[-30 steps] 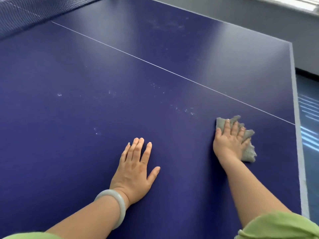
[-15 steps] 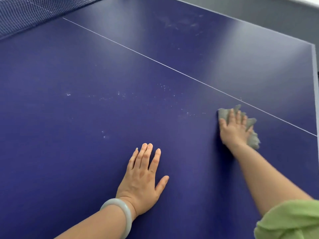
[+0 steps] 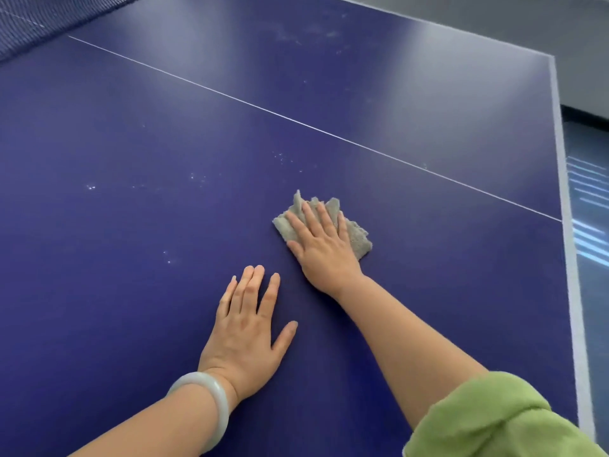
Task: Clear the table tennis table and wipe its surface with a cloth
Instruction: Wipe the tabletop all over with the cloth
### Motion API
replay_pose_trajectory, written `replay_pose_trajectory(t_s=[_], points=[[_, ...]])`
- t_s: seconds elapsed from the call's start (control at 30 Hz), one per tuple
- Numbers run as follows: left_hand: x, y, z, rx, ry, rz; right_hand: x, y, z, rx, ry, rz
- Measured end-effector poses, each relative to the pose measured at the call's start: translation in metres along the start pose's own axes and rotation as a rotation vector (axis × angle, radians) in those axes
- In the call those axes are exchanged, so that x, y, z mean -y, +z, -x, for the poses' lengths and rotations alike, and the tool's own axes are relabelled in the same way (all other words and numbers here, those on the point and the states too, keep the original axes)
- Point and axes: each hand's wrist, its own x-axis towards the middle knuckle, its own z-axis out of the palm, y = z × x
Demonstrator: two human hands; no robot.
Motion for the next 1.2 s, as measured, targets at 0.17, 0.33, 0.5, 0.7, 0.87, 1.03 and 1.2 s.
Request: replay_pose_trajectory(t_s=[0.17, 0.33, 0.5, 0.7, 0.87, 1.03, 1.2], points=[[-0.001, -0.001, 0.0, -0.003, 0.009, 0.023, -0.122, -0.025, 0.079, -0.059, 0.609, -0.033], [-0.001, 0.001, 0.001, -0.009, 0.001, -0.009, -0.091, -0.009, 0.121, -0.141, 0.754, -0.009], [-0.003, -0.001, 0.0, -0.032, 0.005, -0.002, -0.042, 0.005, 0.133, -0.018, 0.109, 0.066], [-0.005, -0.001, 0.001, -0.03, -0.012, 0.015, -0.13, -0.005, 0.19, -0.122, 0.818, -0.006], [-0.005, 0.0, 0.0, -0.022, -0.005, -0.009, -0.036, 0.015, 0.17, -0.168, 0.736, 0.009], [-0.003, 0.004, 0.0, -0.009, 0.005, -0.027, 0.06, 0.038, 0.135, -0.142, 0.637, 0.001], [0.0, 0.002, 0.0, -0.006, 0.012, -0.002, 0.083, 0.037, 0.117, -0.155, 0.733, -0.026]])
